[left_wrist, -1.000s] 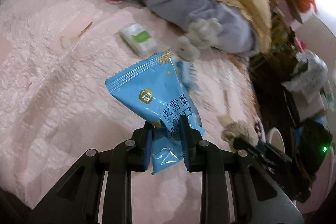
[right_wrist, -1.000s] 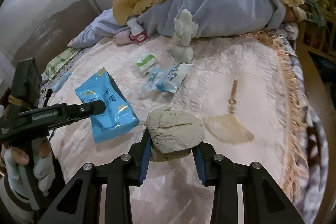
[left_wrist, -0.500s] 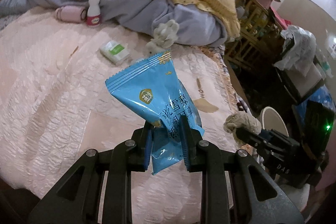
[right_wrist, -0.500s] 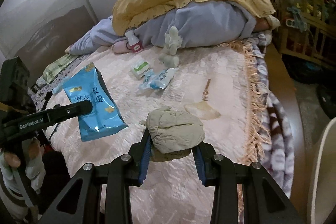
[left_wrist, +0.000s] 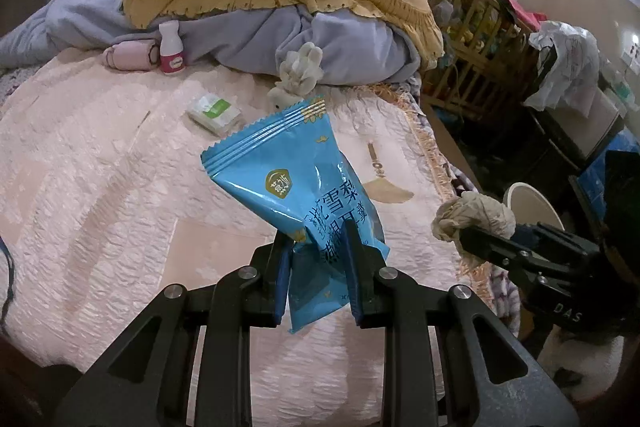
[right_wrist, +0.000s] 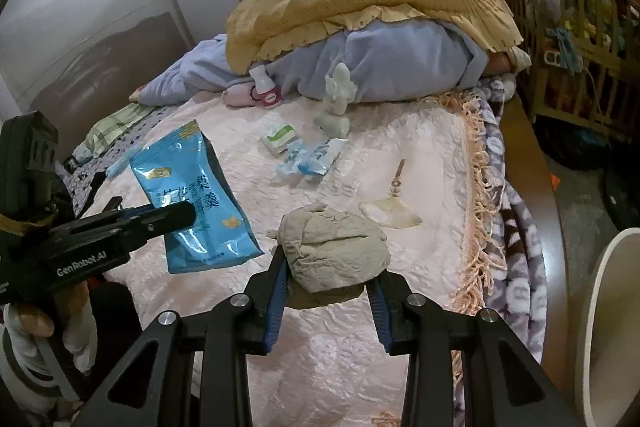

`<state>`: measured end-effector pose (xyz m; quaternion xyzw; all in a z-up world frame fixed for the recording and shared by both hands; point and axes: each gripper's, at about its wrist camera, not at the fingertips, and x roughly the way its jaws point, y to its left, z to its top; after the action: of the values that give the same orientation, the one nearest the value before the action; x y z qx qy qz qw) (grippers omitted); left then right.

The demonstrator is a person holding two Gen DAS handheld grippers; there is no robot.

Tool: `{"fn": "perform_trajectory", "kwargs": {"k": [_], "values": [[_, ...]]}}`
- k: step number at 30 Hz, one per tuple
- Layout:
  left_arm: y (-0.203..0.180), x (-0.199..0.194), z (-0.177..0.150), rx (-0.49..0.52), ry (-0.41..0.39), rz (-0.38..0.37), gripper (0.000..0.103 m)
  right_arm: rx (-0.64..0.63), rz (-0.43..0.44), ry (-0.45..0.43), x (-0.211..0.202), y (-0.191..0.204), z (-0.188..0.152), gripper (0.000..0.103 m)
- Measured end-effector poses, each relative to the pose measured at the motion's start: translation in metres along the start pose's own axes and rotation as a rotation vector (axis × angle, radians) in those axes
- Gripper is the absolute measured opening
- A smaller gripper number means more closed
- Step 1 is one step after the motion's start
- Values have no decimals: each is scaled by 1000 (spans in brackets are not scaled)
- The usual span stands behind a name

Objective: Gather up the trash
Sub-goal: 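Carry the cloth and blue packet over the white bucket and open both grippers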

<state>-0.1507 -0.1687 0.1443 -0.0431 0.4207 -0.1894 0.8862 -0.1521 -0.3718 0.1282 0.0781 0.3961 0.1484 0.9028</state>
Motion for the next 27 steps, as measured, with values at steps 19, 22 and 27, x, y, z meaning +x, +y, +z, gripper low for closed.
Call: {"fn": "perform_trajectory", "kwargs": {"k": [19, 22, 27], "values": [[-21, 12, -8, 65, 19, 6, 22, 17, -11, -9, -8, -7, -5, 36], [-25, 16, -9, 73, 24, 4, 22, 17, -17, -7, -9, -9, -7, 36], [-38, 20, -7, 92, 27, -11, 22, 26, -29, -7, -13, -16, -10, 36]]}}
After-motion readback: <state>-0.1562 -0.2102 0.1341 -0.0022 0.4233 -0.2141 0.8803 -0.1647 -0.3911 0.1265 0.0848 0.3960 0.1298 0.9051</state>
